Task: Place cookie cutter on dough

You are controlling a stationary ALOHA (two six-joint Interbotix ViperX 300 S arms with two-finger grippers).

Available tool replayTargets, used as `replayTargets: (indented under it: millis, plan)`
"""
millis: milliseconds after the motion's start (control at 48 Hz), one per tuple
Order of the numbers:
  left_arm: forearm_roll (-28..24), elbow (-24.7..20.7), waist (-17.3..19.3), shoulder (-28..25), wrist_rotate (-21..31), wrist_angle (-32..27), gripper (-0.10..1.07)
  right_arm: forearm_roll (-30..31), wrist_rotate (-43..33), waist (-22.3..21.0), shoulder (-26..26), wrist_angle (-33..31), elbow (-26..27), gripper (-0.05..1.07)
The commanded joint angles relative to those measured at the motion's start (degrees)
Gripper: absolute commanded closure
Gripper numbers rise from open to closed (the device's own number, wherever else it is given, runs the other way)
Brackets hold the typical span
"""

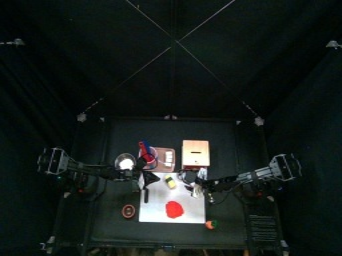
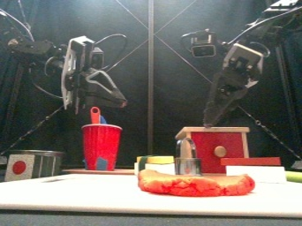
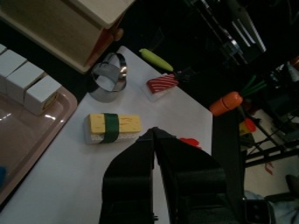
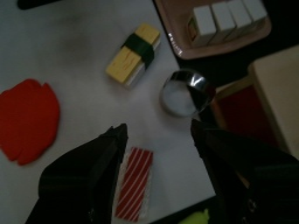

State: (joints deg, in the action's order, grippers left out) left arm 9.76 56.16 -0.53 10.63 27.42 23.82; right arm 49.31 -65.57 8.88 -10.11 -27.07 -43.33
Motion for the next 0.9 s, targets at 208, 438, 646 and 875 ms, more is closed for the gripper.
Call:
replayTargets:
  millis: [208, 438, 646, 875]
  plan:
    - [0.00, -0.62, 0.18, 0.70, -0.18, 0.53, 0.56, -0.79, 12.13, -4.04, 4.04, 1.32, 10.72, 0.11]
    - [0.00, -0.53, 0.26, 0.70, -0.09, 0.44, 0.56, -9.84, 25.22, -6.68, 6.50, 1.23, 12.83, 0.11]
    - [0.09, -0.35, 0.26, 0.70, -0.09, 0.44, 0.56, -16.61, 34.37, -8.88, 6.59, 1.23, 12.48, 0.11]
    - [0.00, -0.35, 0.18, 0.70, -0.09, 0.44, 0.56, -21.18, 40.61, -10.55, 8.00, 1.23, 11.95, 0.11]
